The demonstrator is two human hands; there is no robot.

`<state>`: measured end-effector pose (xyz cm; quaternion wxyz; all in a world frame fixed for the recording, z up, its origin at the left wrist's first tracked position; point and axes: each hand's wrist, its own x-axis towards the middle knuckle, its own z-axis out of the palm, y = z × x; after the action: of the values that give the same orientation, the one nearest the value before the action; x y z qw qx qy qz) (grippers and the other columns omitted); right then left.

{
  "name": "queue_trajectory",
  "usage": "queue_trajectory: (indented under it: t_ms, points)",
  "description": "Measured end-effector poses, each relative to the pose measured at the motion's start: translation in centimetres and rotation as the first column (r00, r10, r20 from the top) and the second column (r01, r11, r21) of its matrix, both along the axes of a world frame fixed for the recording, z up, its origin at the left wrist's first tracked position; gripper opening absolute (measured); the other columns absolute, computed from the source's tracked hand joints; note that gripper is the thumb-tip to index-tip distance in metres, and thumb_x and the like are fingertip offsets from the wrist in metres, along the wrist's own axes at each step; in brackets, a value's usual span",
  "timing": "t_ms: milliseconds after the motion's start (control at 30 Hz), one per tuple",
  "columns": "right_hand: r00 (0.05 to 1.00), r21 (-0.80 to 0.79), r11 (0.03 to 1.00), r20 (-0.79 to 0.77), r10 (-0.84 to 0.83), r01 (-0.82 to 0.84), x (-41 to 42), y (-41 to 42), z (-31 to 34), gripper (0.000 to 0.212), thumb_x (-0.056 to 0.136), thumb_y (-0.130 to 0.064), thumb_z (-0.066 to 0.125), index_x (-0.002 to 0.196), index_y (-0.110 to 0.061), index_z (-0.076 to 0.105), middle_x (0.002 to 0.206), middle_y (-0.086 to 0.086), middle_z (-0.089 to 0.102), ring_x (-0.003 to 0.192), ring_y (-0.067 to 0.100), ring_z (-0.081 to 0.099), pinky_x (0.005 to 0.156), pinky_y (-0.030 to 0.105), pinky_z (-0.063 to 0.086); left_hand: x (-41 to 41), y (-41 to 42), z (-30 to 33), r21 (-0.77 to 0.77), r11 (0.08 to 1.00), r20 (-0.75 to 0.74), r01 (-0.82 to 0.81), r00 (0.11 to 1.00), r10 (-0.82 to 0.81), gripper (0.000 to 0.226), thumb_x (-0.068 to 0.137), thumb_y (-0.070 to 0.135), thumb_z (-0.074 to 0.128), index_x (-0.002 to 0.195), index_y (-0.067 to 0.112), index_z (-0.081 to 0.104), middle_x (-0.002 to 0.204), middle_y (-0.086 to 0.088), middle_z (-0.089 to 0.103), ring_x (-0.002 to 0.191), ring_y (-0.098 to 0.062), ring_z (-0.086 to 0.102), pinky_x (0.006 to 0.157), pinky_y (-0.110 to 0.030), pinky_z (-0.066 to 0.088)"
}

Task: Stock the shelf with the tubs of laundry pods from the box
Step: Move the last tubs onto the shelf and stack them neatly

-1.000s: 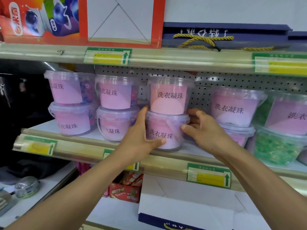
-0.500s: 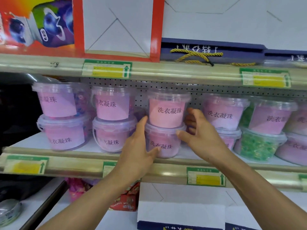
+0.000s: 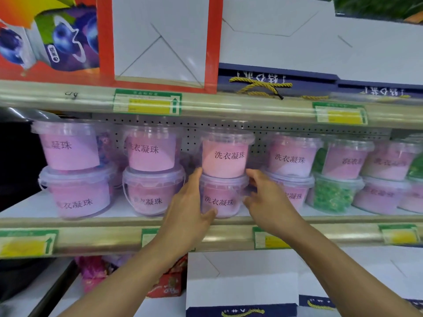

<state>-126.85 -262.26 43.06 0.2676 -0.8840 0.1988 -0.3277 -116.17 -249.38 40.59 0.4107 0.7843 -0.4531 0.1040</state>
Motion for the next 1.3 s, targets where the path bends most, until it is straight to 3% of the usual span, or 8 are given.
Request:
queue_trajectory:
  t_ms: [167,567,833,1000,1067,1133,1200,1300]
  points:
    - [0.999,-0.054,0.998,-0.033,-0.015,0.013,0.0,0.4,0.1,0.053,0.083,0.002,0.052,0.133,-0.014,0.043,0.133,0.007,0.049,0.120,0.022,0.049,0.100,0.034,0.041,0.0,0.3,0.0,0.004,1.000,0.009,0.028,1.000,-0.028,0.090,0.083,0.021,0.068,0.150,0.028,0.008,0.147,0.003,0.039,0.130,-0.016,0.041,0.088,-0.017,0.031]
    - [0.997,0.011,0.999,-0.063,0.031,-0.031,-0.2,-0.2,0.3,0.057,0.084,0.000,0.052,0.136,-0.018,0.039,0.137,0.003,0.043,0.122,0.019,0.048,0.101,0.033,0.042,-0.3,0.3,0.3,0.016,1.000,0.006,0.005,1.000,-0.005,0.090,0.083,0.021,0.069,0.150,0.026,0.010,0.148,0.004,0.038,0.132,-0.016,0.039,0.091,-0.018,0.031]
    - [0.992,0.012,0.997,-0.099,0.080,-0.079,0.0,-1.1,0.4,0.062,0.083,-0.002,0.054,0.141,-0.015,0.035,0.142,0.003,0.040,0.127,0.020,0.045,0.105,0.035,0.039,-1.2,0.3,0.7,0.028,0.997,0.012,-0.072,0.997,0.071,0.089,0.082,0.020,0.069,0.150,0.026,0.012,0.146,0.001,0.041,0.130,-0.020,0.042,0.095,-0.026,0.037]
    - [0.988,0.043,0.989,-0.051,0.145,-0.143,-1.4,-1.6,0.1,0.061,0.085,-0.004,0.054,0.141,-0.014,0.032,0.140,0.003,0.043,0.127,0.018,0.044,0.104,0.032,0.039,-2.7,0.5,0.5,0.007,0.988,0.048,-0.153,0.987,0.153,0.089,0.080,0.013,0.069,0.148,0.027,0.014,0.142,0.001,0.044,0.127,-0.021,0.045,0.089,-0.026,0.040]
    - [0.991,-0.002,0.993,0.062,0.115,-0.115,-3.2,-2.1,-0.2,0.055,0.087,-0.006,0.056,0.138,-0.014,0.038,0.133,0.002,0.047,0.111,0.012,0.051,0.093,0.021,0.040,-3.6,0.6,0.3,-0.007,0.965,0.092,-0.262,0.961,0.262,0.088,0.080,0.016,0.070,0.148,0.024,0.016,0.145,-0.002,0.040,0.129,-0.023,0.043,0.095,-0.036,0.043]
    - [0.984,-0.133,0.991,0.169,0.049,-0.026,-5.6,-3.4,-0.4,0.046,0.086,-0.006,0.059,0.129,-0.015,0.047,0.123,0.003,0.048,0.097,0.011,0.052,0.087,0.022,0.042,-5.0,0.3,0.2,-0.040,0.941,0.140,-0.337,0.930,0.339,0.082,0.079,0.017,0.070,0.146,0.024,0.022,0.141,-0.004,0.041,0.126,-0.025,0.043,0.095,-0.042,0.044]
    - [0.972,-0.225,0.972,0.234,-0.009,0.063,-7.5,-6.0,-0.4,0.042,0.082,-0.004,0.061,0.121,-0.016,0.052,0.118,0.004,0.046,0.100,0.018,0.051,0.086,0.025,0.041,-6.7,-0.6,0.2,-0.061,0.923,0.172,-0.380,0.907,0.385,0.075,0.079,0.017,0.069,0.141,0.024,0.030,0.133,-0.005,0.042,0.119,-0.025,0.046,0.089,-0.043,0.046]
    - [0.987,-0.262,0.960,0.144,-0.067,0.103,-9.1,-10.0,-0.3,0.044,0.080,-0.002,0.061,0.123,-0.011,0.051,0.121,0.009,0.046,0.114,0.024,0.045,0.085,0.026,0.037,-9.3,-2.6,0.2,-0.066,0.922,0.182,-0.382,0.904,0.387,0.067,0.078,0.018,0.069,0.137,0.022,0.037,0.128,-0.004,0.041,0.113,-0.025,0.049,0.085,-0.042,0.048]
